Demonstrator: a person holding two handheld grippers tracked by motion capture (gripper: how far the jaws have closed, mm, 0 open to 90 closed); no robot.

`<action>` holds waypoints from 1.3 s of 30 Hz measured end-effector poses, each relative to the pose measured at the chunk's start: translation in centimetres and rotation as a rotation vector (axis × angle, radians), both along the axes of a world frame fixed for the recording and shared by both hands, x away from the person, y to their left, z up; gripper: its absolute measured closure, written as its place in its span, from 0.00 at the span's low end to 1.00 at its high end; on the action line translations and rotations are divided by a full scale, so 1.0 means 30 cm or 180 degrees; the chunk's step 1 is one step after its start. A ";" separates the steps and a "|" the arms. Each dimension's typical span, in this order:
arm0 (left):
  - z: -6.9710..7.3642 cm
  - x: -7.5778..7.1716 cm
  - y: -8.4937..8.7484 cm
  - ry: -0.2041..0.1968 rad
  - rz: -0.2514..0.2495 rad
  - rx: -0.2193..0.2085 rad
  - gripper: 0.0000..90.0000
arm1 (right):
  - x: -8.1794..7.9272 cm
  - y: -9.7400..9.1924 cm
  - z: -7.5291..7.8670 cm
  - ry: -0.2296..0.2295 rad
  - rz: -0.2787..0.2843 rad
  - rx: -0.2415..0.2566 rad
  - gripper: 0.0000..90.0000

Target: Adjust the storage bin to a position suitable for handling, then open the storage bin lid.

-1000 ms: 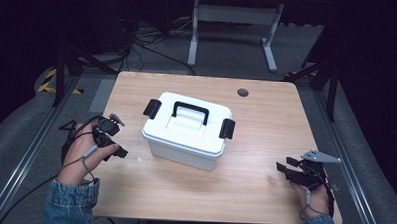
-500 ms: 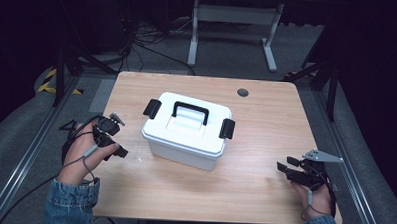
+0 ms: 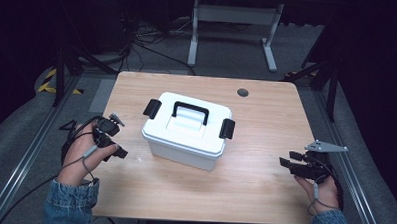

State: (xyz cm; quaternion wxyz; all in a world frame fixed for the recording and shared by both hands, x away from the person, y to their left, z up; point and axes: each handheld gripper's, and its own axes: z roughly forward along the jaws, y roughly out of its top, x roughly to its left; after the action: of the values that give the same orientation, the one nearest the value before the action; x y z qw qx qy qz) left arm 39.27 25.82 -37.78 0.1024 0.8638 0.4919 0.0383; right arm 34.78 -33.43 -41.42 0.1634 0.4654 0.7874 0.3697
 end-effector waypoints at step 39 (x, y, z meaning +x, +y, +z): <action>-0.001 0.010 0.004 0.0028 -0.0044 -0.0013 0.30 | 0.172 0.434 0.393 -0.0001 0.1090 -0.0268 0.52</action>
State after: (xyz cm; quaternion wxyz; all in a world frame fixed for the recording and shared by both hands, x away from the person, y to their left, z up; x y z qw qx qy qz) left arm 39.56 25.94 -37.83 0.1023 0.8671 0.4865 0.0328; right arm 39.94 -20.42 -29.64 0.1175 0.3172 0.8699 0.3590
